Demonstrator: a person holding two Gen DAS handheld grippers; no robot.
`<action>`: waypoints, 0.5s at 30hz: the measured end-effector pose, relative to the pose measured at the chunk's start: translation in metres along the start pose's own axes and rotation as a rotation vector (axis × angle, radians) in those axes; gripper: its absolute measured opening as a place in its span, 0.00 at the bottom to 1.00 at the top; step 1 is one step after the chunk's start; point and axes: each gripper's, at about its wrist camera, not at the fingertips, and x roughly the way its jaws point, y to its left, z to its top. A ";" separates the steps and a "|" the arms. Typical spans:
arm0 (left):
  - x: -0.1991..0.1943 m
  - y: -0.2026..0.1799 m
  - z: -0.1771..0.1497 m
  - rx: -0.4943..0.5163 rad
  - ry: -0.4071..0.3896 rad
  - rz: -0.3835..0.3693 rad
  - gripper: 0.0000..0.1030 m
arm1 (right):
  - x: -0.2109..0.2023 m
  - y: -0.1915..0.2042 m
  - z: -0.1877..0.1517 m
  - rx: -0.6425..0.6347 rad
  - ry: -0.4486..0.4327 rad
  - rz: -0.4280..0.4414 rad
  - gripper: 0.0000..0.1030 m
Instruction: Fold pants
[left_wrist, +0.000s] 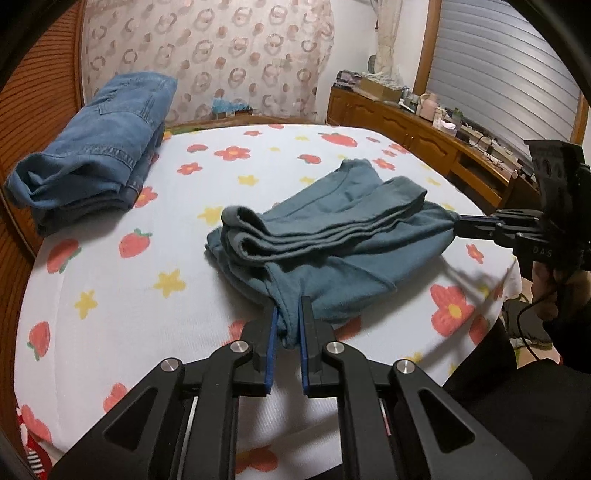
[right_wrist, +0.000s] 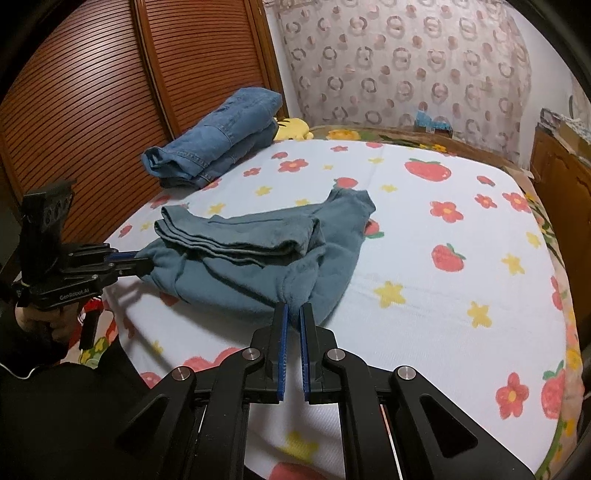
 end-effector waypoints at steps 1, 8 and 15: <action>-0.001 0.001 0.001 0.000 -0.002 0.004 0.14 | 0.000 0.000 0.000 0.001 -0.002 -0.003 0.05; -0.007 0.007 0.006 -0.008 -0.024 0.038 0.40 | -0.010 0.002 0.004 -0.017 -0.028 -0.048 0.31; 0.013 0.012 0.020 0.028 0.011 0.061 0.42 | 0.019 0.017 0.014 -0.106 0.025 -0.057 0.40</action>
